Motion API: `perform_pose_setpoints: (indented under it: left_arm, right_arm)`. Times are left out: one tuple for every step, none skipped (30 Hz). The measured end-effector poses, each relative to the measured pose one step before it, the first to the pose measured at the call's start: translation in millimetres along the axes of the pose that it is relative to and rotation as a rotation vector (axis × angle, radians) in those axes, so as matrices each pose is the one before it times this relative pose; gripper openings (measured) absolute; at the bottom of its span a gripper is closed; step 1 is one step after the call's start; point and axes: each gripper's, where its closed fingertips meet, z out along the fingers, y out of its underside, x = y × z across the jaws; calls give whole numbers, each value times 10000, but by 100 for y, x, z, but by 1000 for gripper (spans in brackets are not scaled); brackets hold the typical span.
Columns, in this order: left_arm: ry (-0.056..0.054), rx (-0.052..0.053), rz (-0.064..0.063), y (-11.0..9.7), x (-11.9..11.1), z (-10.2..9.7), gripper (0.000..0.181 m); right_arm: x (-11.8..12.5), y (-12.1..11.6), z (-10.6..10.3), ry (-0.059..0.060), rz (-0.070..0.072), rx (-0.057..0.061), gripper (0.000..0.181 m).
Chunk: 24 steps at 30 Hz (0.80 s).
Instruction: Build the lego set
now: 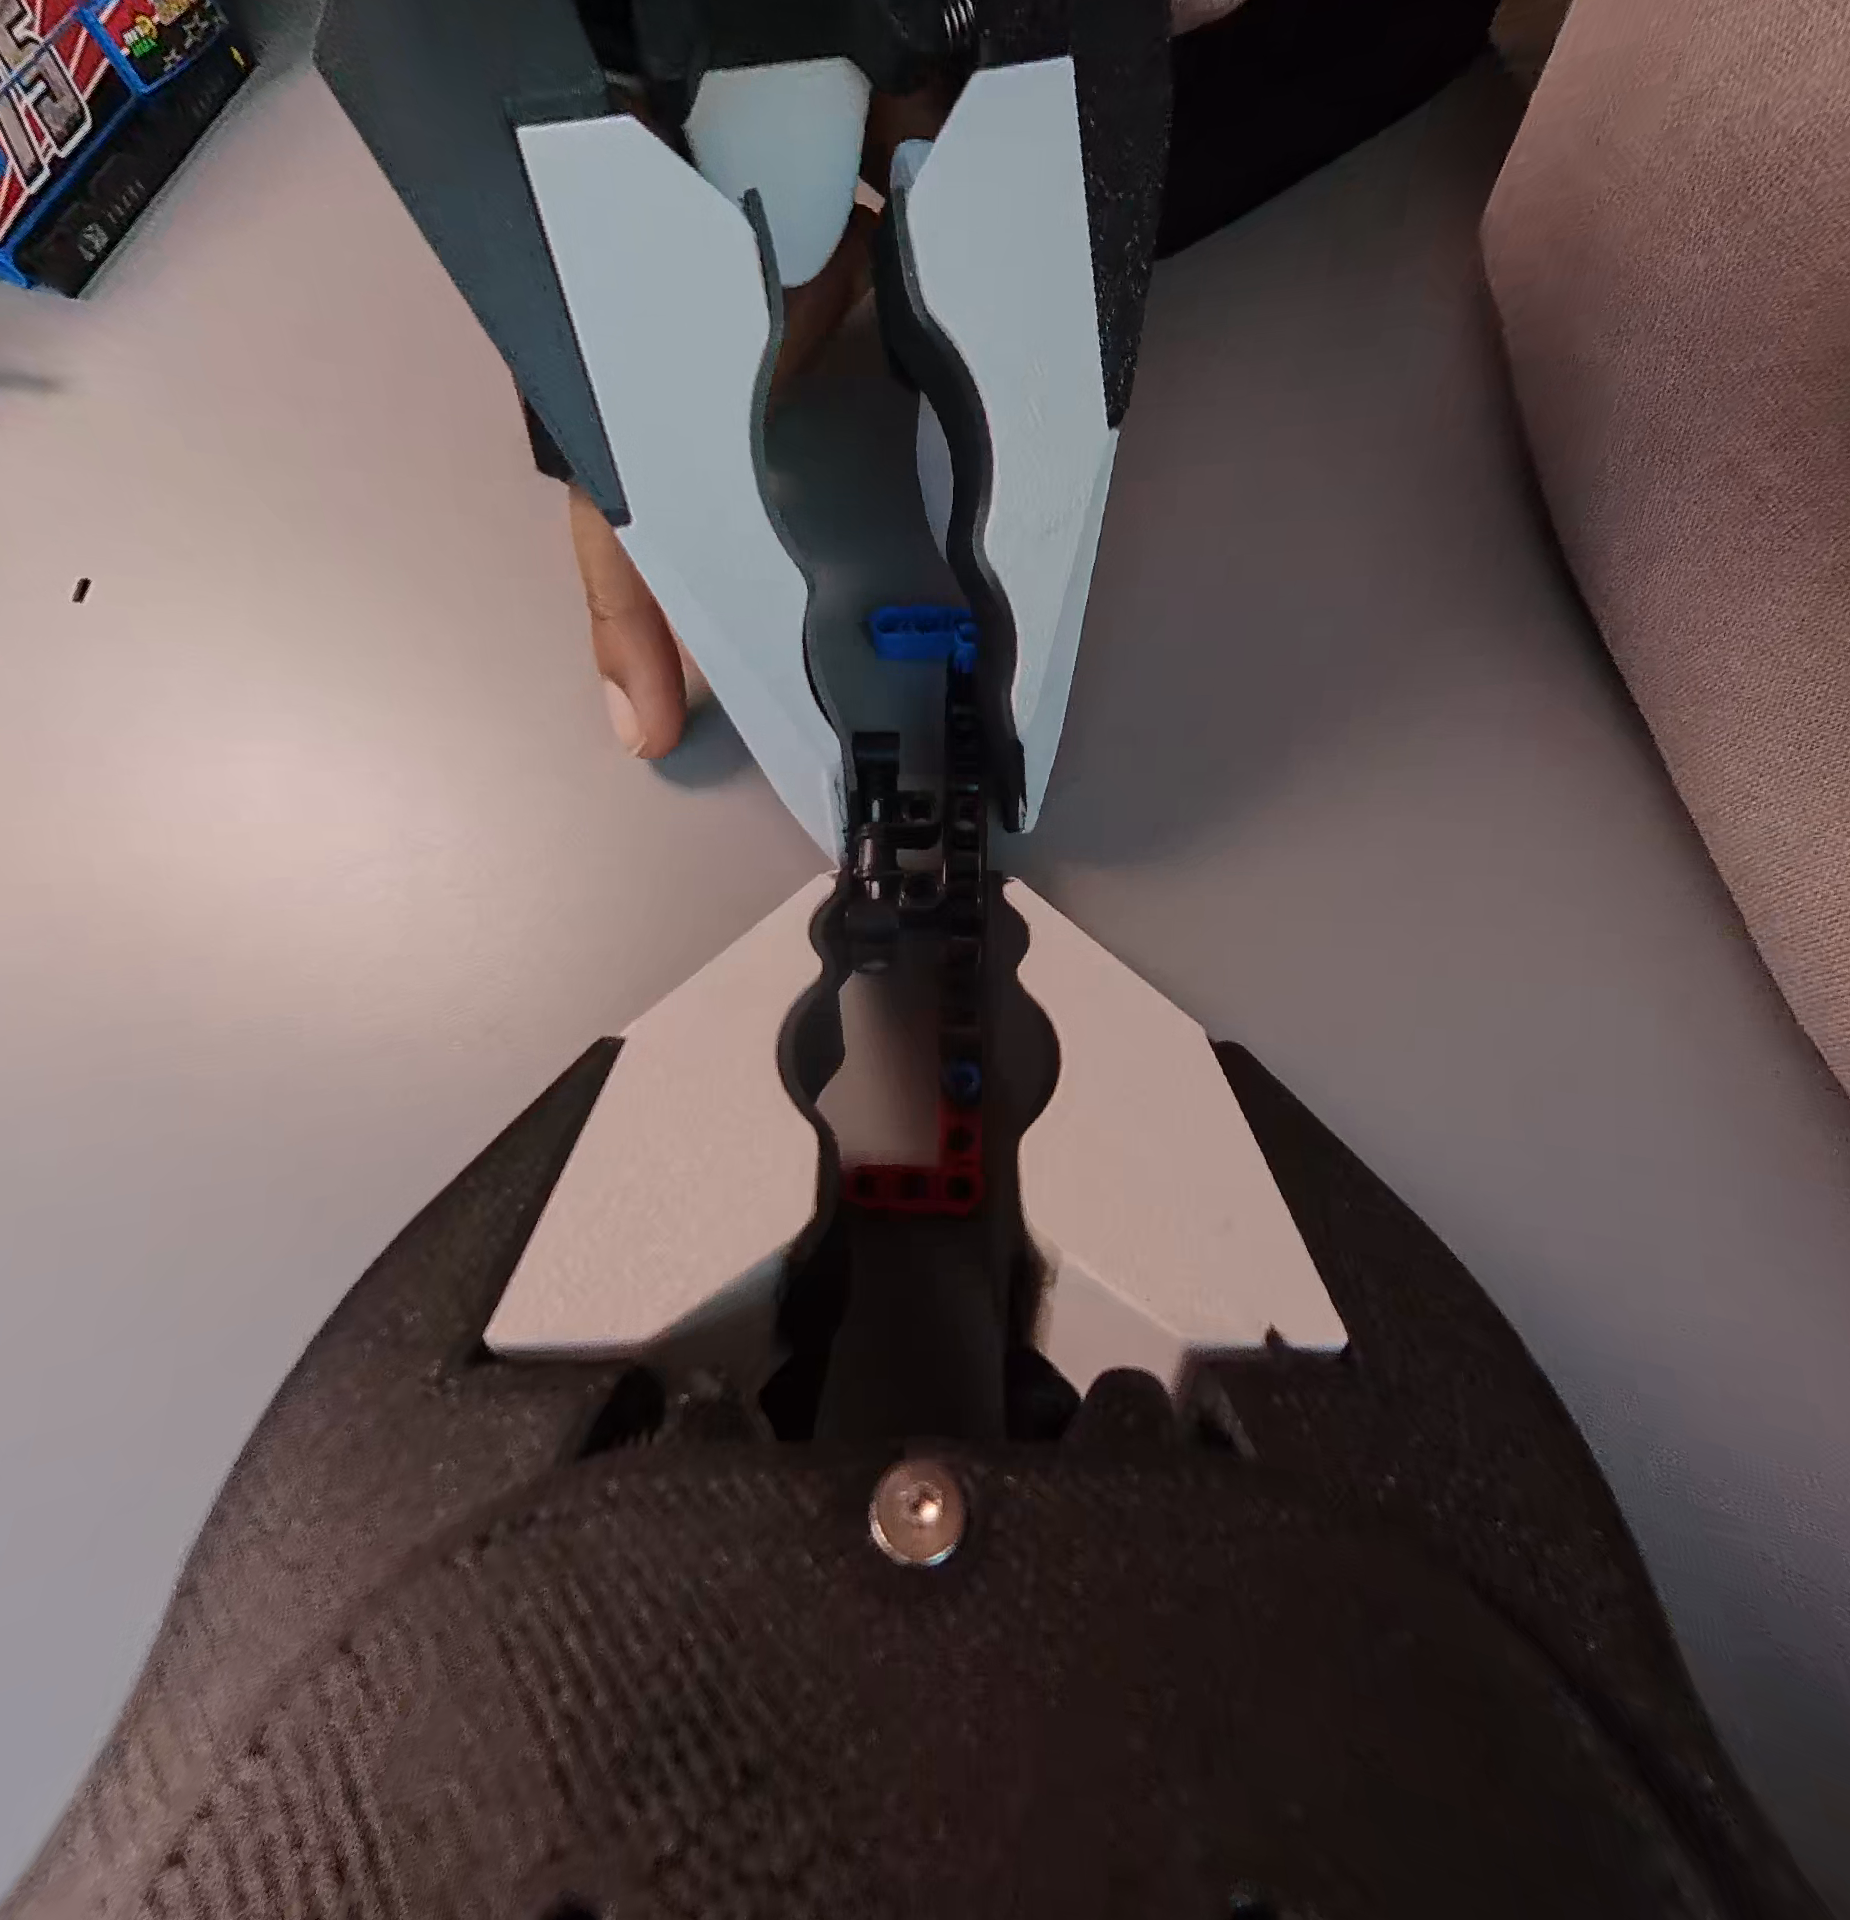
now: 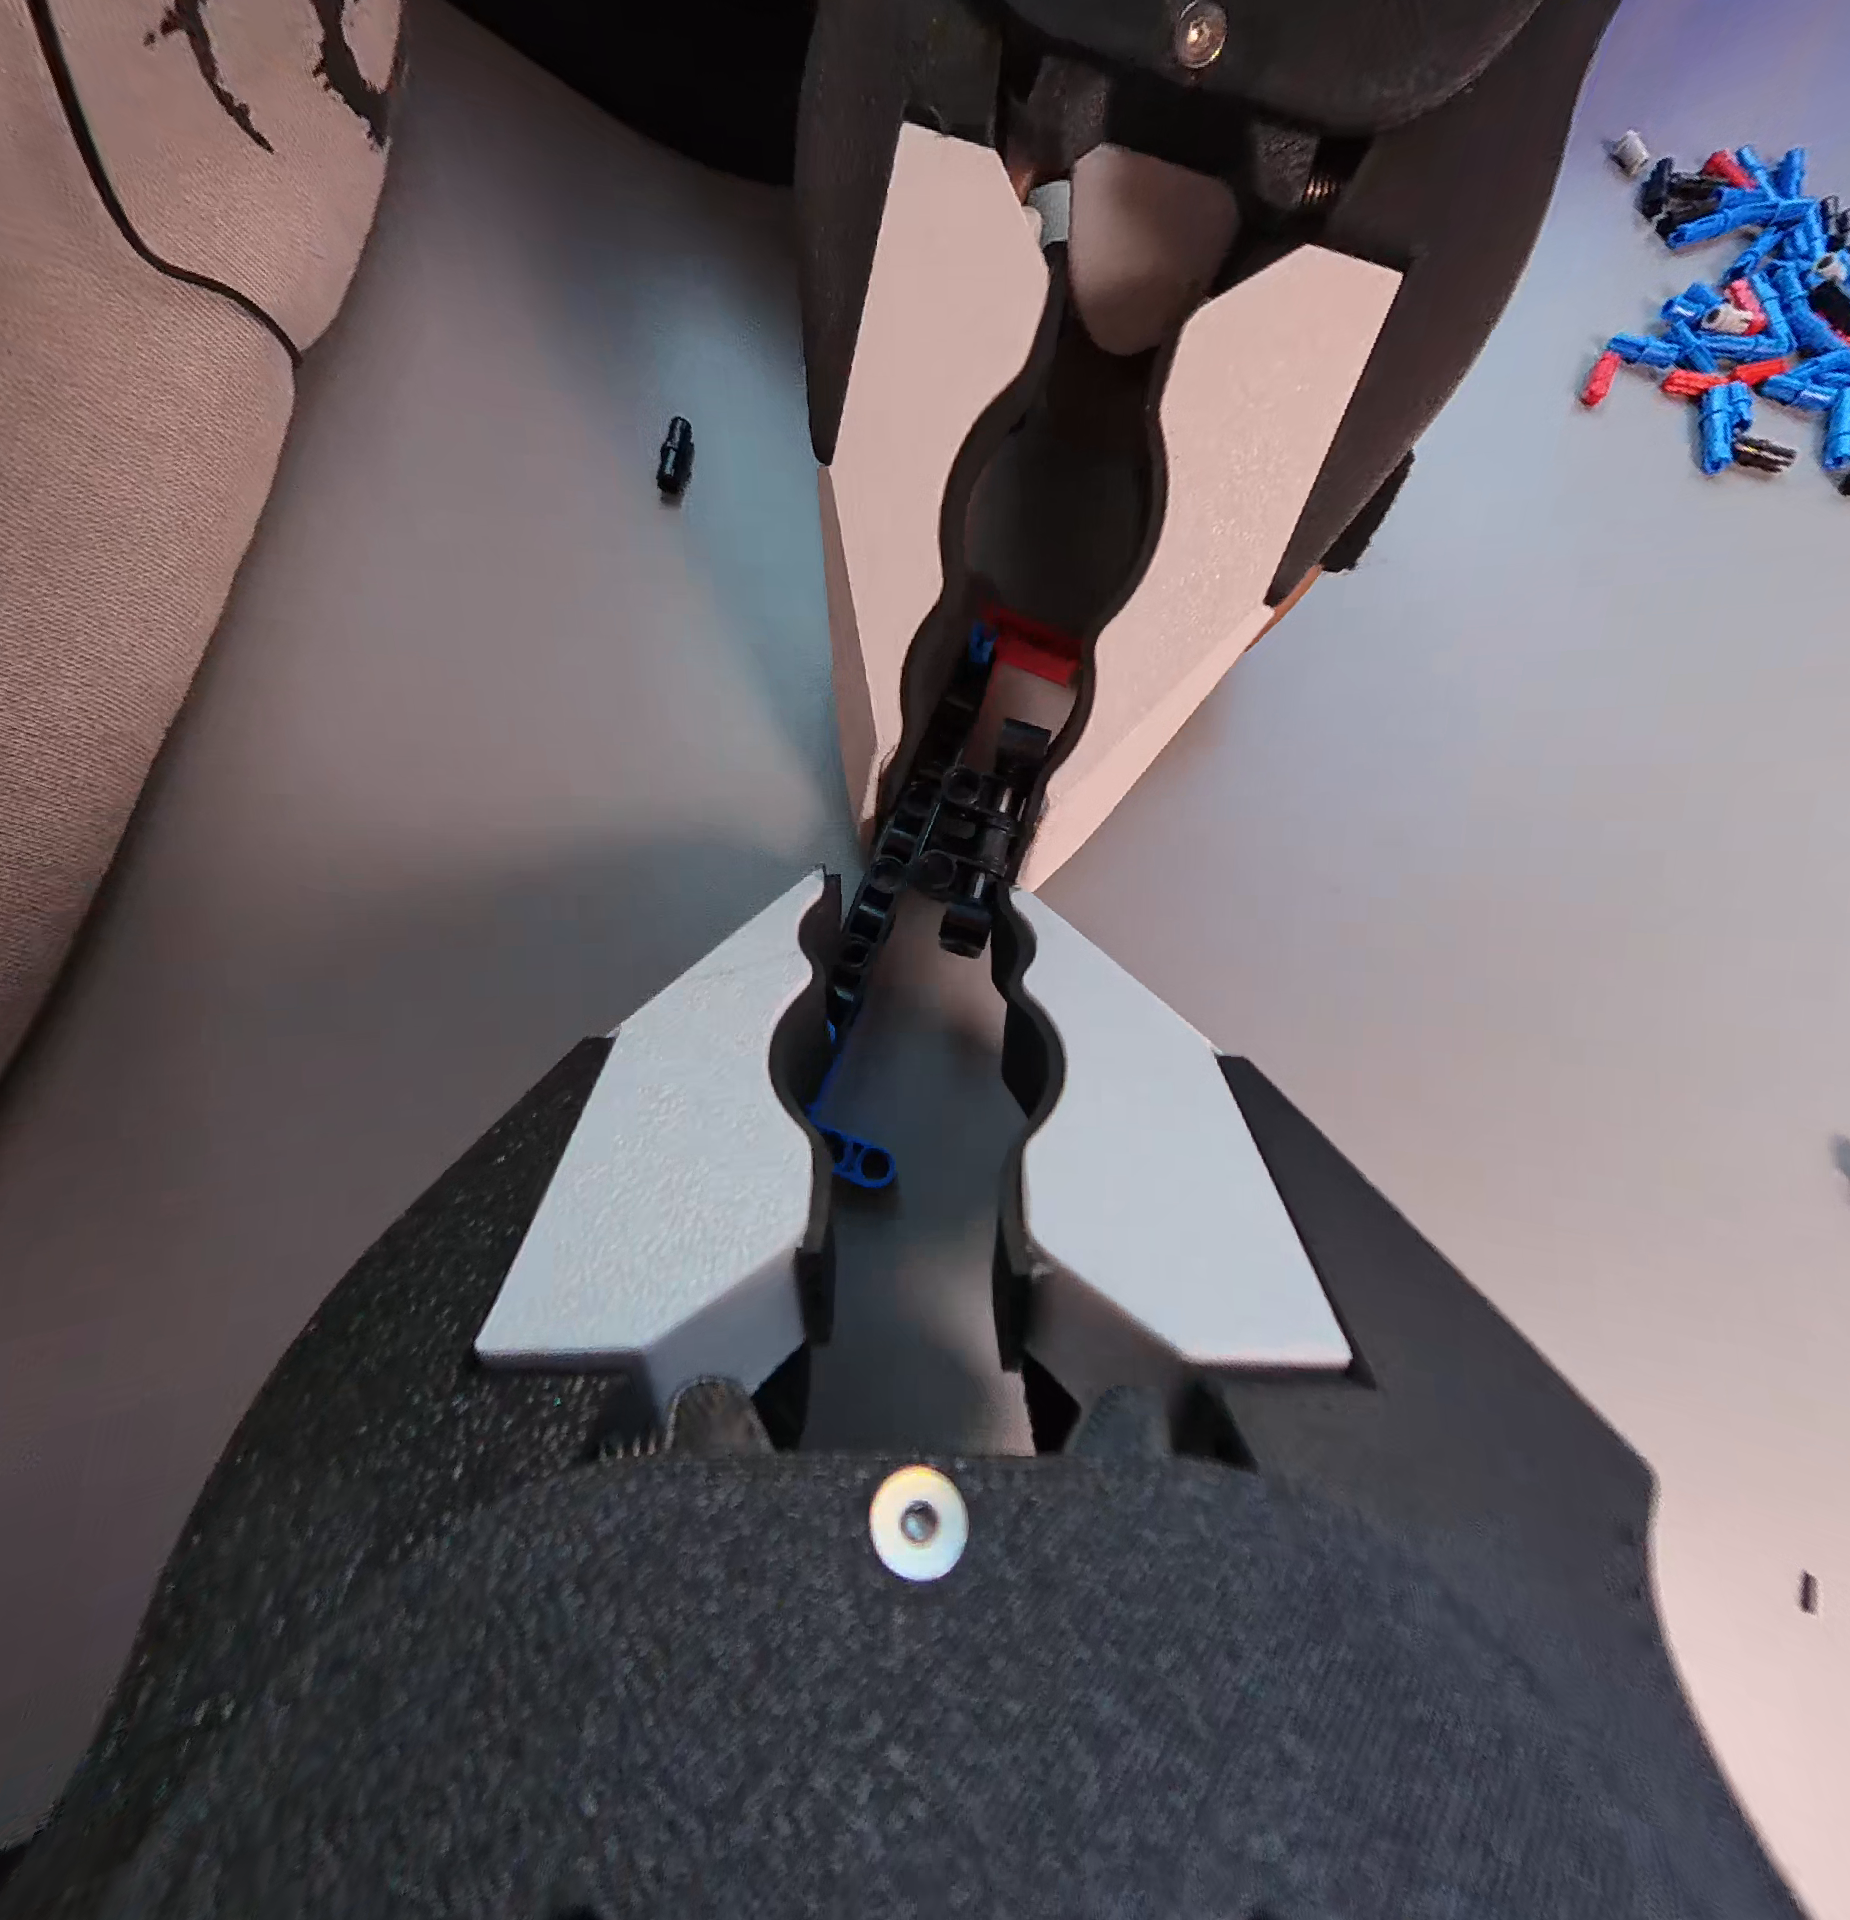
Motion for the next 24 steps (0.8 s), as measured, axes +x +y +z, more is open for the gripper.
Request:
perform_pose_setpoints:
  left_arm:
    - [82, -1, 47, -28, 172, 31, 24]
    - [47, 0, 51, -24, 112, 42, 25]
    - [0, -7, -21, -20, -11, 47, 26]
    - [-31, -13, -100, -18, -112, 38, 28]
    - [-15, -8, -129, -25, -86, 55, 31]
    - [17, -15, -97, -29, 8, 49, 34]
    - [-30, -10, -44, -20, -5, 34, 35]
    - [-101, -5, -24, -6, -101, 12, 35]
    - [-95, -2, -3, -6, -54, 9, 35]
    - [-93, -8, 7, -14, -37, -9, 36]
    - [-171, -20, -12, -10, -149, -19, 42]
    - [-186, -32, 9, 13, -190, -36, 45]
    - [-157, -31, 35, 10, -107, -54, 47]
    - [-101, -32, 60, 15, -16, -63, 44]
    - [-75, -24, 84, 3, 45, -47, 43]
    - [-94, -14, 104, -3, 13, -39, 43]
    - [-102, -13, 105, -6, -20, -55, 43]
    - [-78, -26, 76, 19, -9, -53, 43]
    - [-61, -44, 51, 36, -16, -50, 42]
    - [-64, -61, 62, 70, -60, -71, 37]
    - [-29, -68, 124, 113, -25, -88, 25]
    - [-25, 19, 143, 14, 21, -65, 23]
    - [-47, 47, 95, -42, 39, 12, 23]
    - [-29, 31, 75, -46, 68, 32, 23]
  right_arm:
    - [-125, -2, 0, 37, -27, -30, 26]
    - [-71, 19, -23, 21, 24, -11, 26]
    - [39, 21, -33, 42, 58, 17, 25]
    - [180, 44, -68, 104, 60, 38, 24]
    - [209, 67, -77, 95, 11, 36, 22]
    - [39, 47, -40, -37, 51, 44, 21]
    - [-8, 15, -14, -80, 83, 57, 21]
    - [61, 30, -30, -22, 31, 28, 21]
    - [7, 32, -31, -22, -12, -2, 21]
    - [-23, 9, -21, -14, -44, -10, 21]
    - [-42, 12, -10, -14, -60, 4, 20]
    - [-67, -8, 24, -19, -77, 21, 19]
    - [-21, -9, -1, 6, -71, 18, 19]
    - [26, 16, -9, 21, -34, -32, 19]
    - [-7, 21, -10, 6, -45, -59, 19]
    - [-24, 13, -15, -16, -55, -43, 19]
    - [-20, 8, -5, -20, -1, -21, 19]
    - [4, -10, 19, -24, 36, 20, 19]
    - [10, -24, 5, -20, 23, 53, 19]
    - [9, -1, 8, -27, 40, 39, 20]
    - [68, 22, -9, 9, 90, 1, 23]
    - [258, 20, -55, 112, 69, 8, 25]
    - [19, -2, -58, -5, -14, 20, 25]
    - [-143, 27, 4, -53, -45, -20, 25]
